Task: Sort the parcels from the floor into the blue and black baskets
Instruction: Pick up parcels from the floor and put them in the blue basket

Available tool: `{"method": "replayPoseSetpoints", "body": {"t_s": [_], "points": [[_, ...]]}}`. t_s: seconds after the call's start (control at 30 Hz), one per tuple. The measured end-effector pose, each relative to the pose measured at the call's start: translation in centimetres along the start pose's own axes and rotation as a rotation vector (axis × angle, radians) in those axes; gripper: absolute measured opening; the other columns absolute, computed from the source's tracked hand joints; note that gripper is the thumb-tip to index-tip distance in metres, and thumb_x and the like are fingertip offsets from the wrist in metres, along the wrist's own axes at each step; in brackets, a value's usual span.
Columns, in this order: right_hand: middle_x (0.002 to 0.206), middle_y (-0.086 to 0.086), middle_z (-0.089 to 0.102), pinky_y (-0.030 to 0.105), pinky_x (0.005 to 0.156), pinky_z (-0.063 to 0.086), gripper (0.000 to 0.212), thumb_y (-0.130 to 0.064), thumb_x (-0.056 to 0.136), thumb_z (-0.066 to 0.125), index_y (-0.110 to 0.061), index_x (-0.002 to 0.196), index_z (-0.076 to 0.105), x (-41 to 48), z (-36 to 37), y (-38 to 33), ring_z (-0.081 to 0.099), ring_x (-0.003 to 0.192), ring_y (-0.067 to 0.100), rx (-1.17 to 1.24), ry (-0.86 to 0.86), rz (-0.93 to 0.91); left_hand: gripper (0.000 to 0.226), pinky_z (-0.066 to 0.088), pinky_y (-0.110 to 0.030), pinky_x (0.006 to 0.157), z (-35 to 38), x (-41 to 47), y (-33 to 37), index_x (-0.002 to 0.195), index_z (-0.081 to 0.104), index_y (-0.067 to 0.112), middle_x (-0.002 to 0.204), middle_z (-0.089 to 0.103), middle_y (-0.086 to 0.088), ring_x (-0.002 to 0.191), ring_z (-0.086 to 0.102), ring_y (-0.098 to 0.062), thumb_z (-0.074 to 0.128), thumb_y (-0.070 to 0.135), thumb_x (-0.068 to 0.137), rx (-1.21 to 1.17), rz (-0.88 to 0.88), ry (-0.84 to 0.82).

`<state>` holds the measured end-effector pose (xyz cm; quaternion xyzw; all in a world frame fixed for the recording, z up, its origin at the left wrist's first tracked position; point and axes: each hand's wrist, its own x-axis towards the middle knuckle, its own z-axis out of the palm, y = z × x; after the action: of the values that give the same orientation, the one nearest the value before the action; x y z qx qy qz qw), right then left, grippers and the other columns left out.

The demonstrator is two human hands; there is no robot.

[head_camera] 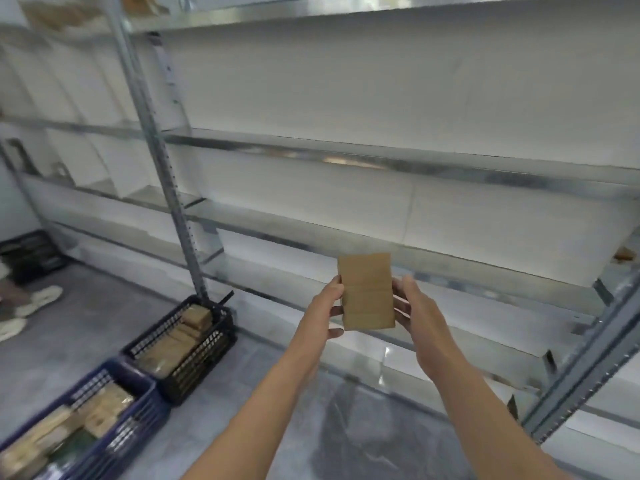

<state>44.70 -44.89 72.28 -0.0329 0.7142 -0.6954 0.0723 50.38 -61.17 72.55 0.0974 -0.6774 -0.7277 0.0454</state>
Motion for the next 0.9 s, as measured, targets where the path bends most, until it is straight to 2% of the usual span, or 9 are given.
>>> {"method": "replayPoseSetpoints", "body": {"t_s": [0.13, 0.23, 0.4, 0.47, 0.57, 0.63, 0.7, 0.8, 0.9], "points": [[0.110, -0.016, 0.077, 0.028, 0.096, 0.049, 0.044, -0.048, 0.113, 0.031, -0.034, 0.109, 0.073, 0.9, 7.2, 0.2, 0.070, 0.109, 0.005, -0.017, -0.142, -0.003, 0.056, 0.052, -0.040, 0.100, -6.6, -0.9, -0.2, 0.137, 0.064, 0.045, 0.127, 0.068, 0.016, 0.114, 0.065, -0.006, 0.044, 0.067, 0.089, -0.003, -0.007, 0.131], [0.117, -0.013, 0.072, 0.033, 0.102, 0.048, 0.042, -0.047, 0.114, 0.030, -0.035, 0.106, 0.070, 1.7, 11.8, 0.6, 0.067, 0.112, 0.008, -0.023, -0.233, 0.009, 0.058, 0.052, -0.045, 0.105, -10.4, -1.3, -0.4, 0.140, 0.061, 0.044, 0.131, 0.066, 0.012, 0.117, 0.064, -0.011, 0.043, 0.064, 0.089, -0.032, -0.010, 0.226], [0.115, -0.012, 0.075, 0.035, 0.105, 0.050, 0.042, -0.047, 0.113, 0.032, -0.034, 0.108, 0.072, 4.1, 18.4, 1.5, 0.070, 0.112, 0.009, -0.053, -0.405, 0.034, 0.026, 0.054, -0.035, 0.092, -15.6, -1.7, -1.1, 0.120, 0.066, 0.047, 0.124, 0.068, 0.007, 0.114, 0.063, -0.014, 0.044, 0.050, 0.107, -0.075, -0.035, 0.395], [0.108, -0.015, 0.079, 0.029, 0.097, 0.052, 0.043, -0.045, 0.113, 0.033, -0.033, 0.108, 0.074, 5.1, 20.8, 2.0, 0.073, 0.104, 0.004, -0.048, -0.483, 0.033, 0.027, 0.054, -0.038, 0.097, -17.5, -1.4, -1.5, 0.119, 0.066, 0.048, 0.126, 0.068, 0.004, 0.116, 0.063, -0.017, 0.041, 0.047, 0.109, -0.077, -0.049, 0.448], [0.103, -0.019, 0.079, 0.017, 0.078, 0.054, 0.044, -0.043, 0.114, 0.031, -0.033, 0.111, 0.074, 7.0, 24.5, 2.4, 0.073, 0.094, -0.004, -0.034, -0.595, 0.041, 0.029, 0.053, -0.032, 0.088, -20.2, -0.5, -1.6, 0.123, 0.066, 0.047, 0.118, 0.071, 0.011, 0.112, 0.064, -0.010, 0.040, 0.046, 0.109, -0.093, -0.060, 0.564], [0.093, -0.021, 0.079, 0.014, 0.072, 0.053, 0.045, -0.039, 0.115, 0.029, -0.033, 0.106, 0.073, 8.3, 26.8, 2.7, 0.073, 0.087, -0.006, -0.037, -0.656, 0.056, 0.027, 0.052, -0.033, 0.089, -21.7, 0.2, -1.9, 0.120, 0.066, 0.052, 0.119, 0.072, 0.013, 0.114, 0.064, -0.010, 0.042, 0.049, 0.107, -0.102, -0.081, 0.635], [0.088, -0.024, 0.078, 0.020, 0.078, 0.051, 0.047, -0.039, 0.115, 0.028, -0.035, 0.102, 0.073, 9.7, 29.2, 3.2, 0.072, 0.085, -0.007, -0.060, -0.711, 0.055, 0.026, 0.052, -0.037, 0.096, -23.0, 0.8, -2.1, 0.119, 0.067, 0.053, 0.121, 0.072, 0.011, 0.115, 0.063, -0.010, 0.045, 0.054, 0.104, -0.110, -0.093, 0.696], [0.099, -0.019, 0.080, 0.025, 0.083, 0.050, 0.045, -0.044, 0.114, 0.032, -0.031, 0.114, 0.075, 11.1, 32.3, 4.5, 0.073, 0.093, -0.002, -0.068, -0.790, 0.093, 0.028, 0.051, -0.044, 0.106, -24.8, 1.3, -2.7, 0.127, 0.064, 0.046, 0.116, 0.071, 0.012, 0.113, 0.062, -0.010, 0.045, 0.050, 0.107, -0.164, -0.119, 0.812], [0.101, -0.017, 0.080, 0.022, 0.082, 0.051, 0.045, -0.044, 0.114, 0.031, -0.032, 0.110, 0.075, 11.5, 35.6, 5.6, 0.073, 0.096, -0.002, -0.099, -0.879, 0.133, 0.031, 0.052, -0.041, 0.102, -26.7, 1.1, -3.5, 0.133, 0.063, 0.040, 0.115, 0.072, 0.010, 0.114, 0.063, -0.012, 0.043, 0.045, 0.109, -0.197, -0.132, 0.873]]}}
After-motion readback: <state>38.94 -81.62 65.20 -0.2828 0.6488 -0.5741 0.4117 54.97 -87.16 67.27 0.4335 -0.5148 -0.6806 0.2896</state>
